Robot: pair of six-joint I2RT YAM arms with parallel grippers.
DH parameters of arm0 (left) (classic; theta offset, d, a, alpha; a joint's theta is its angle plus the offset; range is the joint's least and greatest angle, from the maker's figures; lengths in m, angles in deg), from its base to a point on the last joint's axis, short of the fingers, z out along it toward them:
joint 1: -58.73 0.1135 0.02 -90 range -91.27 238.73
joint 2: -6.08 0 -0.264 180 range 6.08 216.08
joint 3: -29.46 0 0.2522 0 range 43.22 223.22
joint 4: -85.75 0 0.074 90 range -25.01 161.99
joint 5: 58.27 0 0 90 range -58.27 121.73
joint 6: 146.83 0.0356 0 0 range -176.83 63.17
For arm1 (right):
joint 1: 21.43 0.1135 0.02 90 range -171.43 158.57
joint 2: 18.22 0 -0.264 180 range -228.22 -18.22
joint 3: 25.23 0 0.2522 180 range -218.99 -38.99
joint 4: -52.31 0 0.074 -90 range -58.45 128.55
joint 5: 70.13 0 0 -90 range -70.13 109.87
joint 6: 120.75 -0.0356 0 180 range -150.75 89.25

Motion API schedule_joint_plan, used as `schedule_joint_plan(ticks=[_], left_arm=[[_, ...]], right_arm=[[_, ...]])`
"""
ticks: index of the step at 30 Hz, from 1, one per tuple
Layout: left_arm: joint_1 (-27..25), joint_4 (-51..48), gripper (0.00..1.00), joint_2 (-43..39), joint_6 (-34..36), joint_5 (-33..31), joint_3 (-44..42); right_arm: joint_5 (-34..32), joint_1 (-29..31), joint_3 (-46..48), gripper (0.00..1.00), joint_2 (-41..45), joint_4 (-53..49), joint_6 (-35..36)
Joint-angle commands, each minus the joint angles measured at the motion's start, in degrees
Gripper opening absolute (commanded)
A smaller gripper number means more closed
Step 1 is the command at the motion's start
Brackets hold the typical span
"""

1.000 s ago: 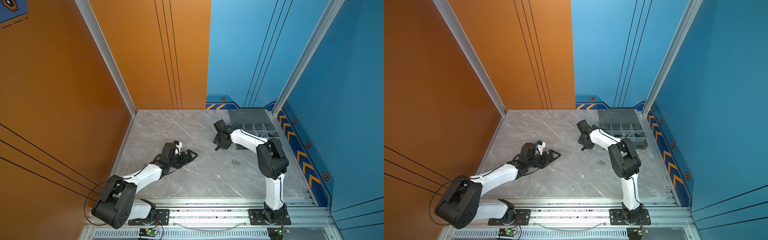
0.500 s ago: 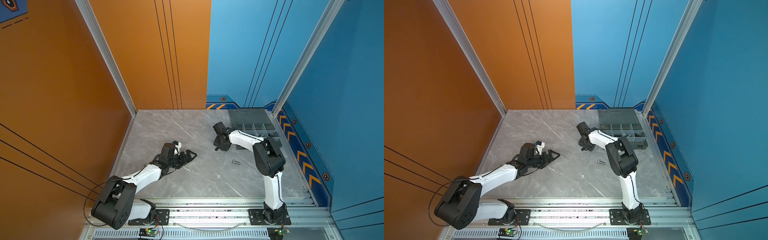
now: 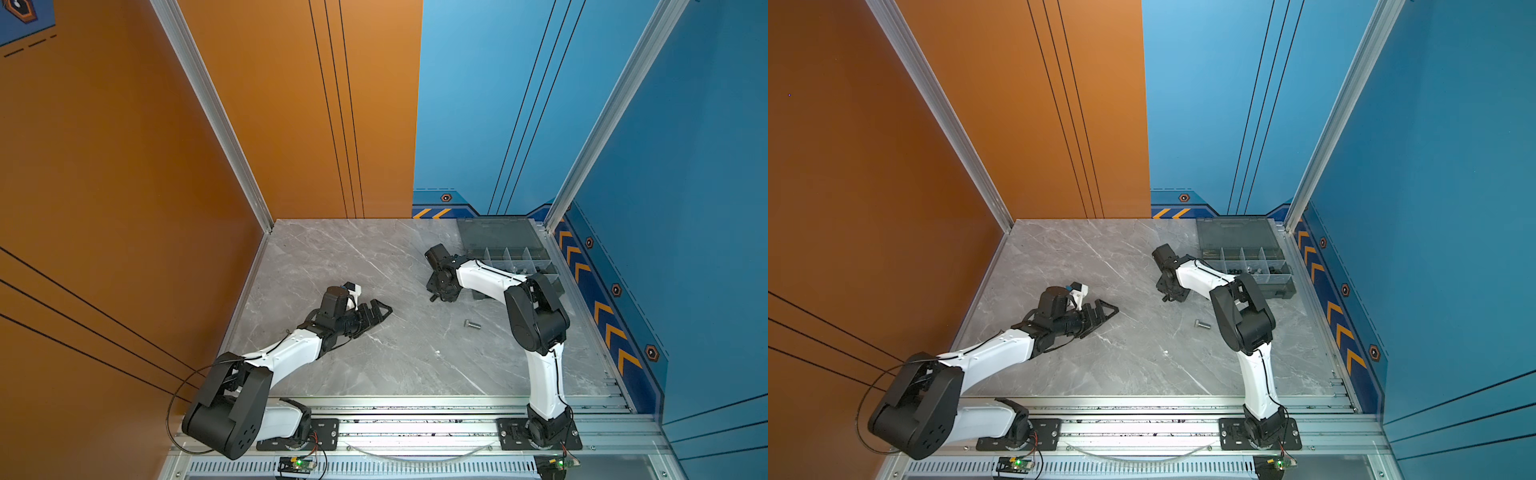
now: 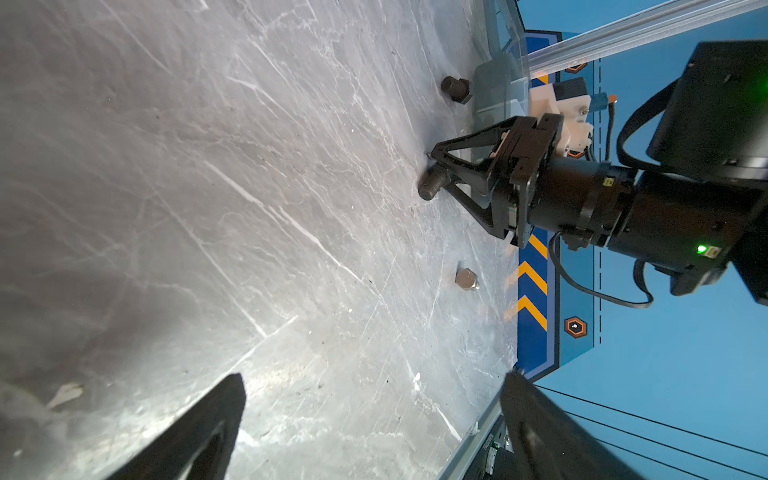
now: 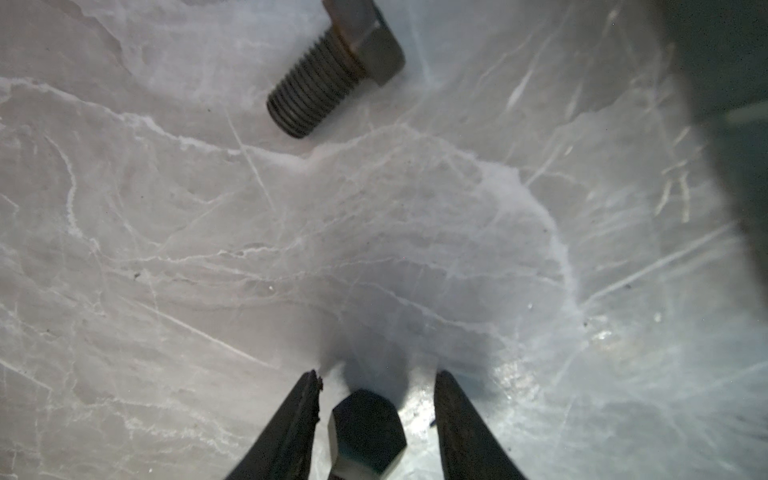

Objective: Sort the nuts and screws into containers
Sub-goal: 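Close the right gripper on the head of the black hex bolt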

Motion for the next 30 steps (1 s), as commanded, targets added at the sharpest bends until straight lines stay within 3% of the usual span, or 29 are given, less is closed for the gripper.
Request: schedule_joint_plan(ticks=[1,14,24,30], left_arm=[[0.7,0.3,0.98,-1.3,1.0,1.5,-0.9],[1.0,-0.2,0.98,-2.1,1.2,1.5,-1.2],[1.7,-1.8,0.98,-3.7,1.6,1.0,-1.6],[1.7,-2.2,0.98,-4.0,1.7,1.0,-1.4]], right_arm=[[0.5,0.8,1.5,0.47,-0.5,-1.8,-0.8],[1.1,1.3,2.2,0.39,-0.5,-1.4,-0.8],[2.2,0.6,3.2,0.13,-0.3,0.6,0.5],[4.0,-0.4,6.4,0.07,4.2,7.0,4.3]])
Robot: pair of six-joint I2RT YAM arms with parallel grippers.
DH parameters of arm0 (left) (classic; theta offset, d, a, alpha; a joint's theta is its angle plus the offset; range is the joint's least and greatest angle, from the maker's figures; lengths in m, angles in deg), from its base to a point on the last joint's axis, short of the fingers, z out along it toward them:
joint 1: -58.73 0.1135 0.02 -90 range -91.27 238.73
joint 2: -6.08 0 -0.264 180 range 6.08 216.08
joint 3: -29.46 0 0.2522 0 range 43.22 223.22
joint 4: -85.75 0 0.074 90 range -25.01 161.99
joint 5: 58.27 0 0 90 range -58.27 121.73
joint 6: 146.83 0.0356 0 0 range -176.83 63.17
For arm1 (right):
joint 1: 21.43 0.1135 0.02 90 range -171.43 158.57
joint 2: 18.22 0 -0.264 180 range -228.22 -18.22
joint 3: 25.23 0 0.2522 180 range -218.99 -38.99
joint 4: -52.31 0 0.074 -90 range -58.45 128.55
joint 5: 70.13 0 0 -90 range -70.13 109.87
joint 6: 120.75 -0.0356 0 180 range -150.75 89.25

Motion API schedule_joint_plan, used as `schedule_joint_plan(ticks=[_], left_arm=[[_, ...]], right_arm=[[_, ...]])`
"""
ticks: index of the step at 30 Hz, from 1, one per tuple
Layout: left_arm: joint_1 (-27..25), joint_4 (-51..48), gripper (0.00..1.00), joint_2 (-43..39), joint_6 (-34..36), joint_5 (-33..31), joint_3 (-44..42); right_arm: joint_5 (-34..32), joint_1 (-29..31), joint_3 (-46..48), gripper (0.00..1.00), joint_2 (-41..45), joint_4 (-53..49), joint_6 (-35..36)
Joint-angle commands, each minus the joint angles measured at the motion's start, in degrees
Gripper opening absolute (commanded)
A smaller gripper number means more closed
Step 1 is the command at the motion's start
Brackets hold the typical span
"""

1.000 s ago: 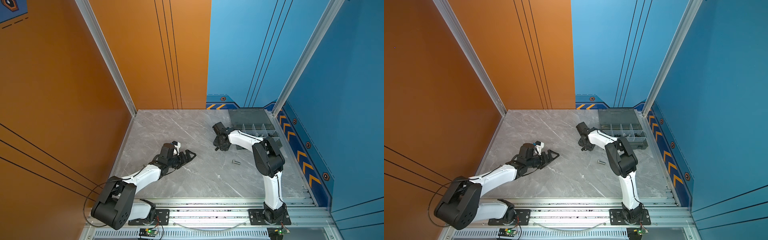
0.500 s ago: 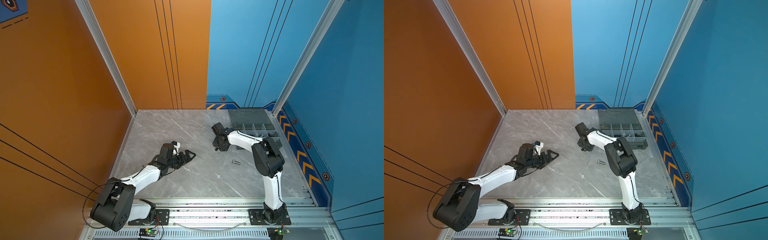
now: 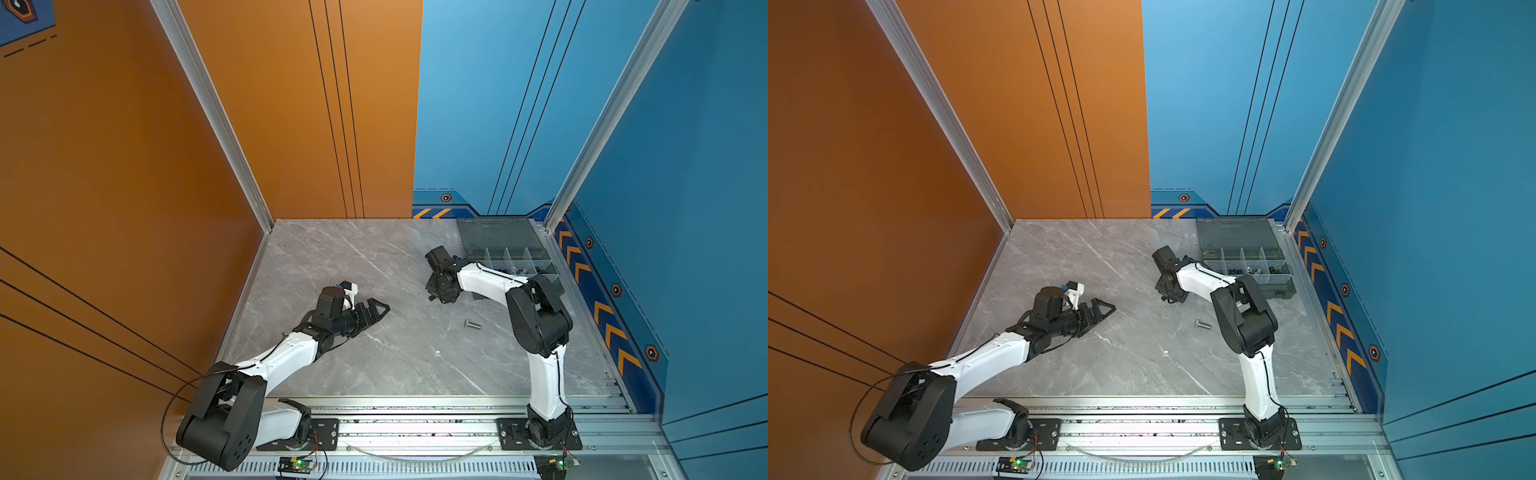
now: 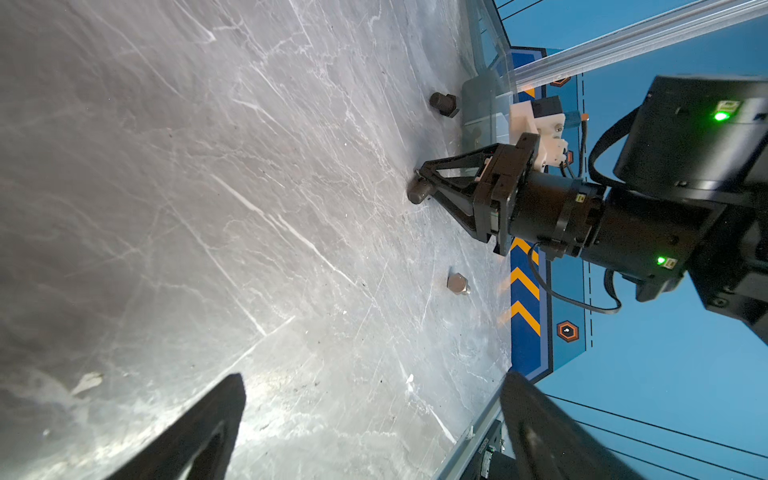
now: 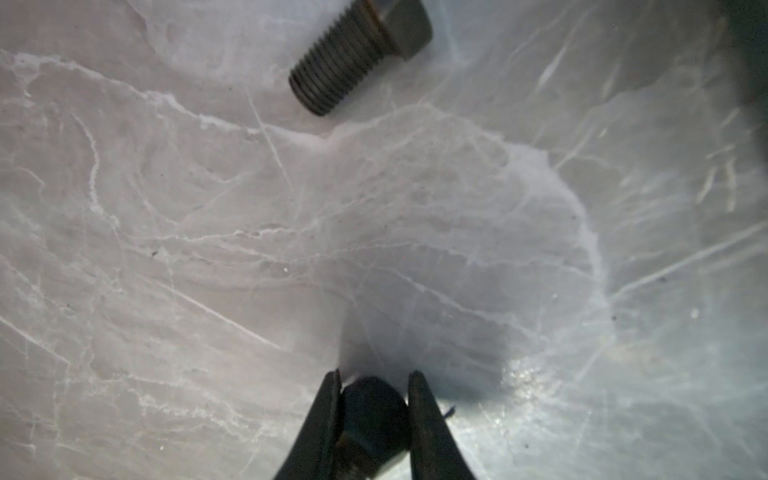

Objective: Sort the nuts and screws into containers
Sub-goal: 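Close the right gripper on the head of the black hex bolt, then lift the bolt over the box with the right gripper while the left arm shifts forward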

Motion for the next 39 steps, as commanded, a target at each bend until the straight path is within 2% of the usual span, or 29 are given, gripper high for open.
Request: schedule_joint_plan(ticks=[1,5,13,21,29,39], left_arm=[[0.7,-1.5,0.98,-0.9,1.7,0.9,-0.6],[0.9,-1.8,0.98,-0.9,1.7,0.8,-0.3],[0.7,-2.2,0.98,-0.5,1.8,0.6,0.6],[0.1,-2.2,0.98,0.7,1.7,0.5,2.1],[-1.4,-2.4,0.98,3.2,1.7,0.0,5.1],[-4.4,-1.8,0.98,8.5,1.7,0.0,11.0]], right_arm=[[2.7,-0.7,3.1,0.06,3.3,3.7,3.7],[4.2,-2.6,4.5,0.05,7.7,6.0,6.6],[6.2,-8.8,6.4,0.05,16.8,3.4,8.4],[5.9,-19.5,11.8,0.05,22.9,1.8,6.6],[6.0,-27.7,13.3,0.05,23.3,-0.4,7.3],[7.8,-30.6,13.0,0.05,19.5,1.4,7.7]])
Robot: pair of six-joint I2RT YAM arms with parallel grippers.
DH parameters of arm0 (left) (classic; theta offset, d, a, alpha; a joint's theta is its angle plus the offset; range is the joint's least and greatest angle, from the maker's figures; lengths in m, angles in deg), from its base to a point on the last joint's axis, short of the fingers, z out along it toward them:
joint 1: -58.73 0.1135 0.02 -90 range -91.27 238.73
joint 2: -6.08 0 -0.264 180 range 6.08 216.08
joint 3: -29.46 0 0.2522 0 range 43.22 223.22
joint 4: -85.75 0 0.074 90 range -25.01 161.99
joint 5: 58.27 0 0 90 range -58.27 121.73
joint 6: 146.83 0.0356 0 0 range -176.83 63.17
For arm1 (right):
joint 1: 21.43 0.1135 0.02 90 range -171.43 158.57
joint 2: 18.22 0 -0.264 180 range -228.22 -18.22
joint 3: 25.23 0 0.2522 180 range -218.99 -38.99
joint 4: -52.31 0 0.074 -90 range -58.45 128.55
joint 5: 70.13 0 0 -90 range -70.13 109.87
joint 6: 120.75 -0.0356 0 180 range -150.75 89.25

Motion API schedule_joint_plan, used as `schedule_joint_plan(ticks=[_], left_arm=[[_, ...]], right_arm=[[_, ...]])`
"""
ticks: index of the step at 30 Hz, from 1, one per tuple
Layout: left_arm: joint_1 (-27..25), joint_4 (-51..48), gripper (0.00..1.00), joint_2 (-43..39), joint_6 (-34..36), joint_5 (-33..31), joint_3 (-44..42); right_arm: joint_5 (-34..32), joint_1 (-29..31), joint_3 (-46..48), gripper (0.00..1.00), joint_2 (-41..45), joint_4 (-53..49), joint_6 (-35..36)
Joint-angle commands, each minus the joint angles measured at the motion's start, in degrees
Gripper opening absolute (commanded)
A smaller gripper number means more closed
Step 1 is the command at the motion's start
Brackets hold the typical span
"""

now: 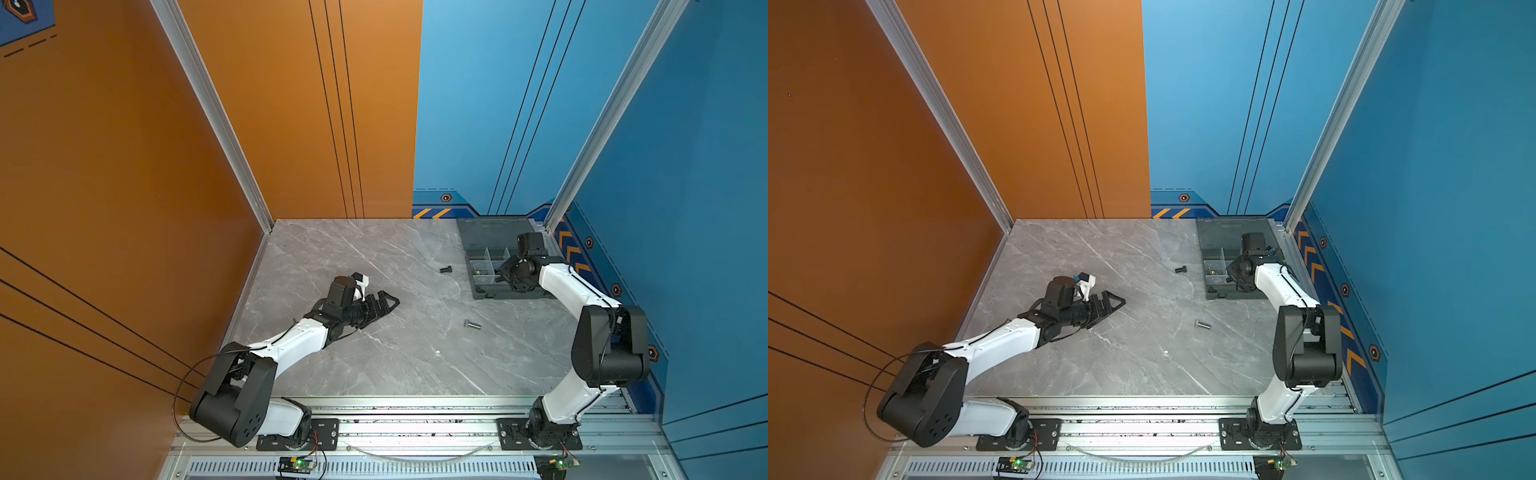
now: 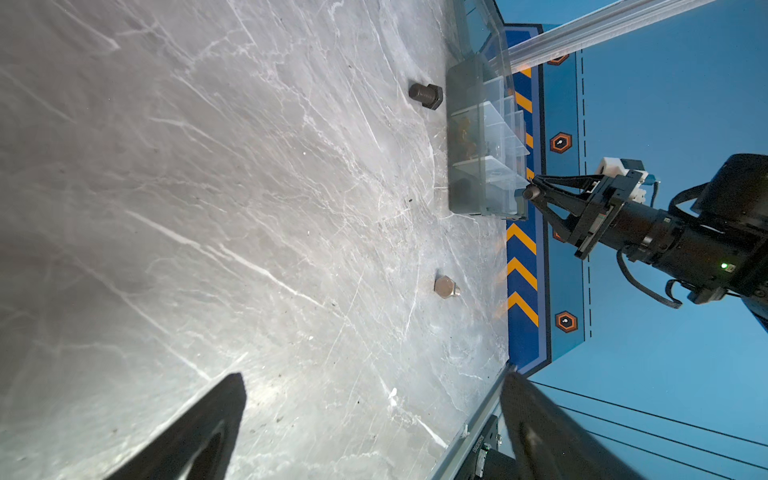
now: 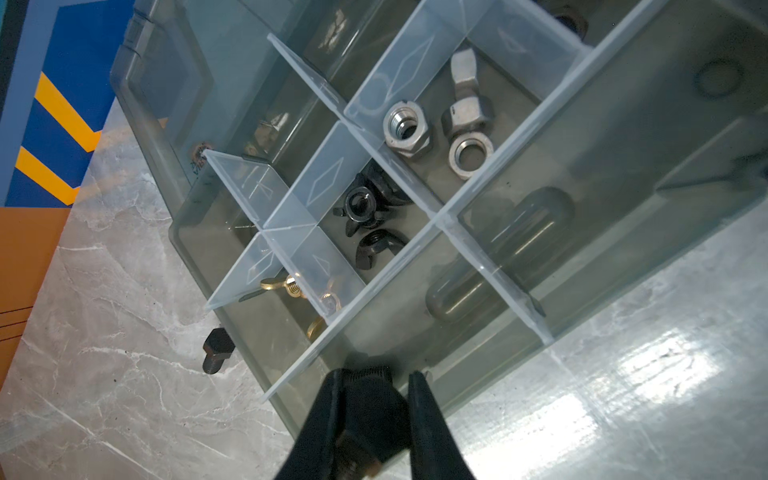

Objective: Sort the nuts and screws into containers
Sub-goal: 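Lift the bolt over the box with the right gripper while the left arm shifts forward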

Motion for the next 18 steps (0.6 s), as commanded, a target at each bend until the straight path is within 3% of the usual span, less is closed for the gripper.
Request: schedule_joint_plan(ticks=[1,12,18], left_arm=[[-1.1,-0.1,0.98,1.7,1.0,0.2,3.3],[-2.4,4.1,0.98,8.0,-0.5,3.5,8.5],[-2.7,6.5,0.98,12.2,-1.2,5.6,11.8]], right_arm=[[1.1,-0.7,-0.2,0.05,-1.9,0.3,0.9],[2.0,-1.3,-0.2,0.13,-4.5,1.4,1.1],[2.2,-1.5,-0.4,0.30,-4.6,1.1,1.5]])
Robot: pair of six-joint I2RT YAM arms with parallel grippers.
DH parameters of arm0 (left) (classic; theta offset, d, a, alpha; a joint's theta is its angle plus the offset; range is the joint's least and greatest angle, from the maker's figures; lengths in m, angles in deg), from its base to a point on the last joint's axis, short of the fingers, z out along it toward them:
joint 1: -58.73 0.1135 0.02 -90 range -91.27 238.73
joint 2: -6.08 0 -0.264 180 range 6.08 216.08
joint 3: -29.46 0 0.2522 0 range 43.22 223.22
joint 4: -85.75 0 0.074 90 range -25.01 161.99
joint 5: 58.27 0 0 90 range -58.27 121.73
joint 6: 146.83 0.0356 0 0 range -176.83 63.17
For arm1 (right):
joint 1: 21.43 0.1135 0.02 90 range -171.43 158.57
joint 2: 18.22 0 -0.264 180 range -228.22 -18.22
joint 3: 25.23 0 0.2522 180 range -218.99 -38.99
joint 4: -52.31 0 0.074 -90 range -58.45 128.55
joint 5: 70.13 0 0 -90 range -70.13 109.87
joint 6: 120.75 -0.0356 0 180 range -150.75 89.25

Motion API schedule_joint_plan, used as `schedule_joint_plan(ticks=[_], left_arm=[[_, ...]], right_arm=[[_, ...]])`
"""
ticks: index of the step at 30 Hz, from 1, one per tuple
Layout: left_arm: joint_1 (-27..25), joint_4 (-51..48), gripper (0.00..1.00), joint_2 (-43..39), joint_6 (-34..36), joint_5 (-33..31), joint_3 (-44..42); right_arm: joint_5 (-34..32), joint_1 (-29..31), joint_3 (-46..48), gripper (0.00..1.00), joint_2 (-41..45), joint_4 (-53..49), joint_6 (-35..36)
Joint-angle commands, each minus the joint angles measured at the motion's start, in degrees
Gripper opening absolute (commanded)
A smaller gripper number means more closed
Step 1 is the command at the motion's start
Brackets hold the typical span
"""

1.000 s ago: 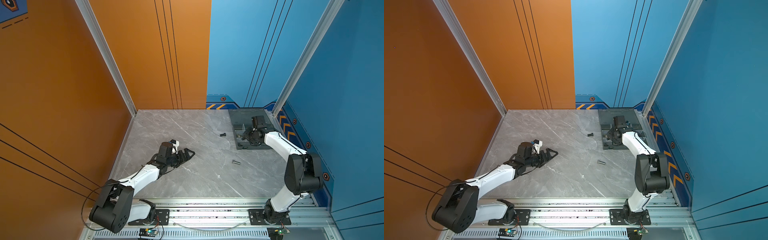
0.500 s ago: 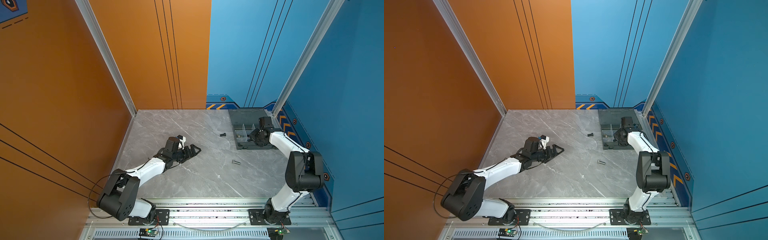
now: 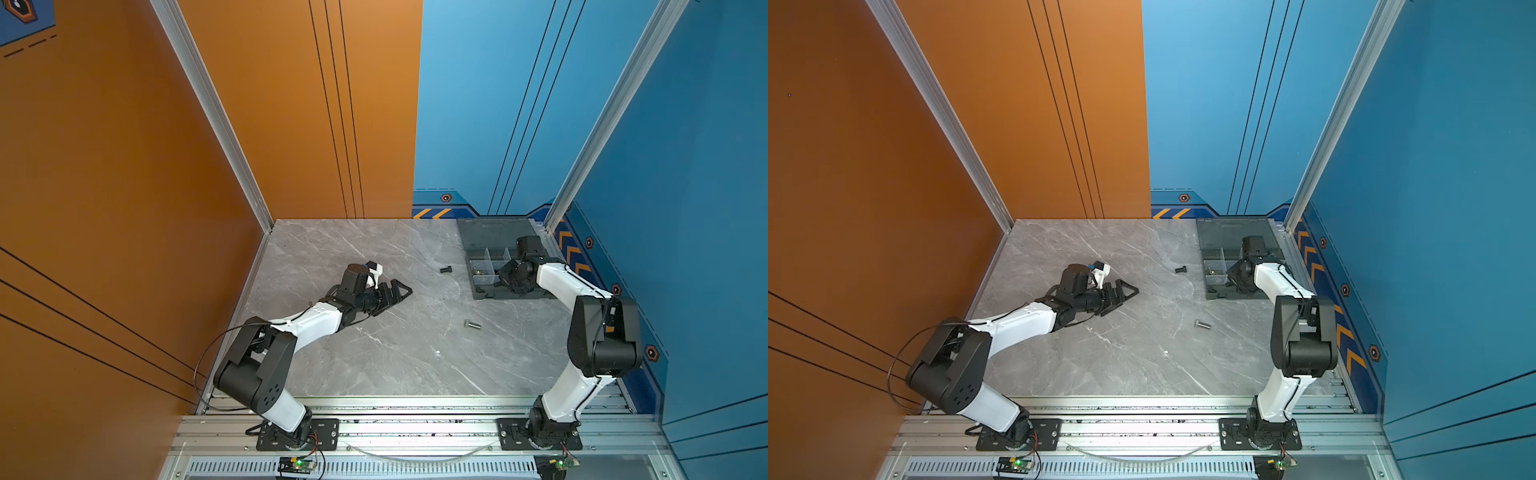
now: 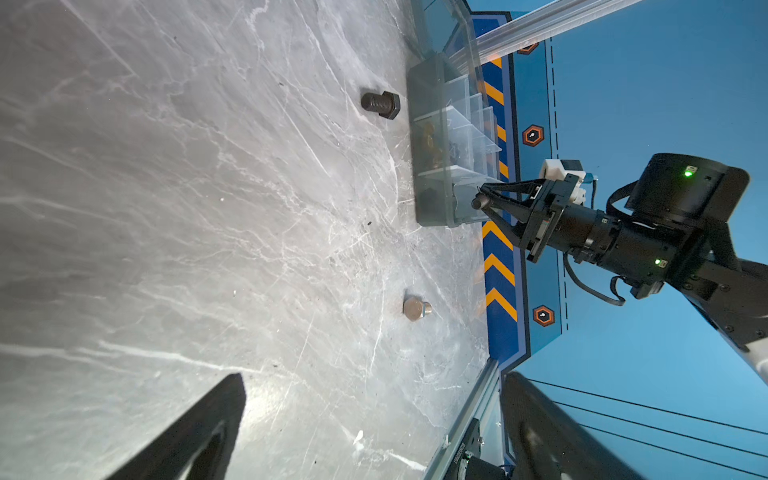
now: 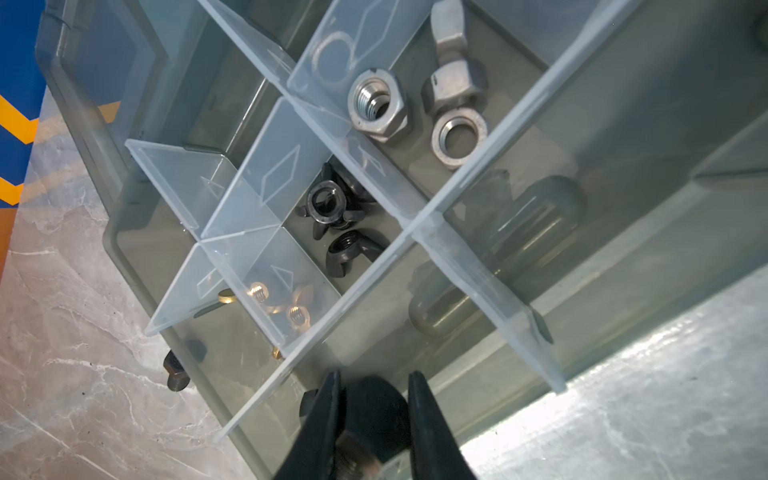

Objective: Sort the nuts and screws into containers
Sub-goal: 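Lift the bolt over the box with the right gripper while the left arm shifts forward, then open the right gripper to drop the bolt into a compartment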

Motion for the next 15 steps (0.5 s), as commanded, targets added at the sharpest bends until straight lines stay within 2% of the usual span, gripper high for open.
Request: schedule_joint_plan(ticks=[1,7,15], left_arm=[[-0.7,2.6,0.98,2.3,-0.4,2.7,3.2],[-1.1,4.3,0.98,6.5,-1.5,4.5,7.7],[-2.5,6.4,0.98,11.4,-3.0,6.6,13.7]], right_arm=[[0.2,-0.4,-0.4,0.34,-0.6,0.2,1.3],[0.2,-0.6,-0.9,0.44,0.4,-0.7,2.1],[4.3,-0.3,0.5,0.46,3.8,2.6,4.5]])
